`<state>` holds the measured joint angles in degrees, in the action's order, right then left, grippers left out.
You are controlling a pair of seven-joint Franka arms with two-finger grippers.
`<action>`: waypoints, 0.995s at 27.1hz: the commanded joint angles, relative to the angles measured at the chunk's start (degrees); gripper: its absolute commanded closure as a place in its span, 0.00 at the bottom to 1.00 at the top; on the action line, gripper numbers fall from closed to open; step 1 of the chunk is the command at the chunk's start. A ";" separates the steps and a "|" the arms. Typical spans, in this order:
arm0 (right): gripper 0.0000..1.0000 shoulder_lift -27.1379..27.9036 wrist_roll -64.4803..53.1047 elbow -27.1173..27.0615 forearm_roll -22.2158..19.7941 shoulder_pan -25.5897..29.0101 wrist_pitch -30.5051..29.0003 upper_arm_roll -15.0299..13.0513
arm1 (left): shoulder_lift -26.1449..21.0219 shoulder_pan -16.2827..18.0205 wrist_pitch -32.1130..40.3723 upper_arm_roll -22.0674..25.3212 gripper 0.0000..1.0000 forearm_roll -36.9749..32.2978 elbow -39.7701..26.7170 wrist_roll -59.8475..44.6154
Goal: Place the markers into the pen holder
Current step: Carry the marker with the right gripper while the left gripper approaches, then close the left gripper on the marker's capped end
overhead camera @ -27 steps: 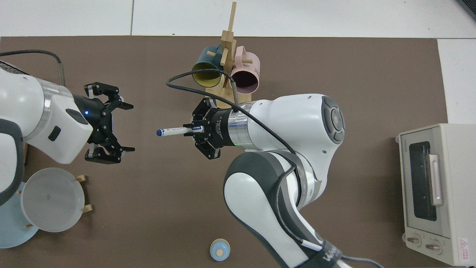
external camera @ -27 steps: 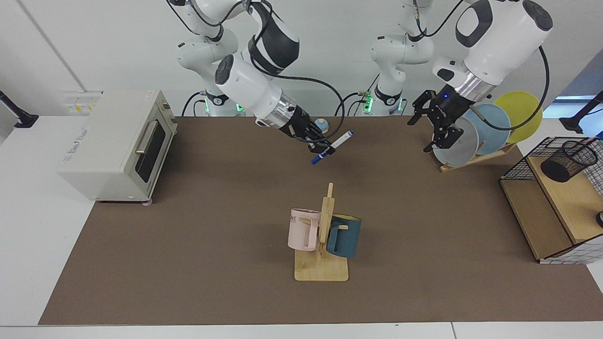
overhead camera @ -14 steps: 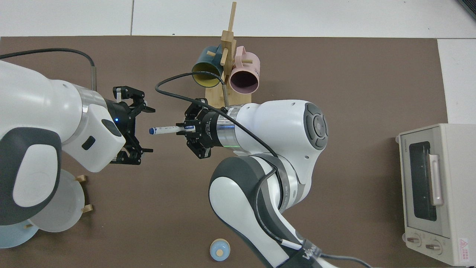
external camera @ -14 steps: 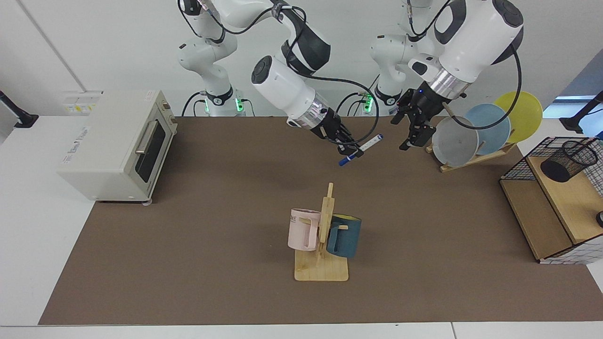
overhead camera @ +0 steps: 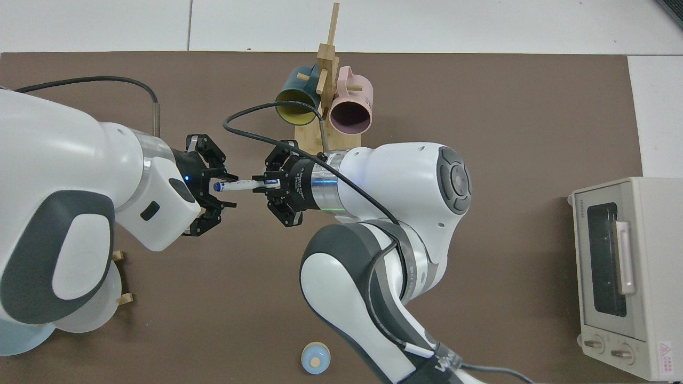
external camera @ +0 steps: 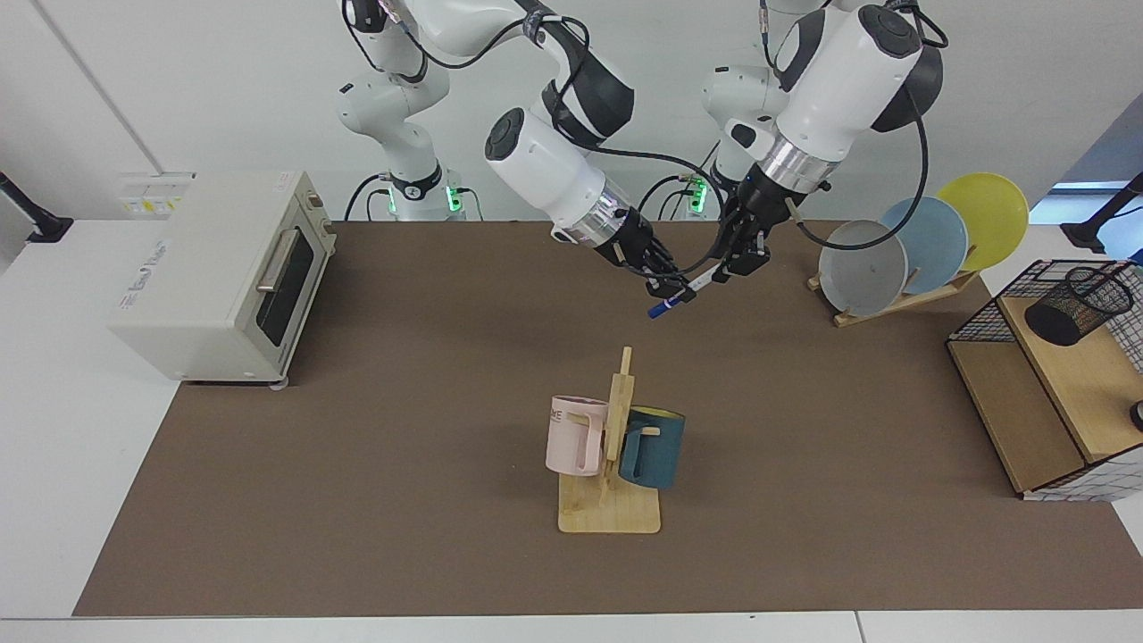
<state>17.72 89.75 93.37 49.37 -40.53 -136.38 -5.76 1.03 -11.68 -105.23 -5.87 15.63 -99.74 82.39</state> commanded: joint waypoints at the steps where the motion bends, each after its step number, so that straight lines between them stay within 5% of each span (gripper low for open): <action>1: 1.00 0.83 1.04 -1.09 0.99 0.10 -0.90 0.05 | 1.61 -0.62 -1.47 -0.90 0.78 -0.96 -2.04 0.84; 5: 1.00 0.74 1.04 -1.09 0.91 0.10 -0.90 0.05 | 1.52 -0.62 -1.47 -1.25 0.99 -1.13 -1.86 0.84; 19: 1.00 0.74 1.04 -1.09 0.82 0.18 -0.64 0.05 | 1.52 -0.53 -1.21 -1.25 1.00 -1.22 -1.69 0.40; 20: 0.88 0.74 1.04 -1.09 0.90 0.27 -0.64 0.05 | 1.52 -0.53 -1.12 -1.25 1.00 -1.13 -1.69 0.40; 21: 0.29 0.74 1.04 -1.09 0.90 0.19 -0.72 0.05 | 1.52 -0.53 -1.03 -1.25 1.00 -1.13 -1.69 0.40; 22: 0.00 0.74 1.04 -1.09 0.82 -0.08 -0.73 0.05 | 1.52 -0.53 -1.12 -1.25 1.00 -1.22 -1.69 0.40; 27: 0.00 0.65 0.60 -1.09 0.29 -0.08 -0.90 0.05 | 1.52 -0.53 -0.51 -1.16 1.00 -1.31 -1.60 0.31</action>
<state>17.74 90.61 93.30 49.38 -40.68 -136.31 -5.67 1.03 -11.70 -106.67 -7.15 14.49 -99.76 82.47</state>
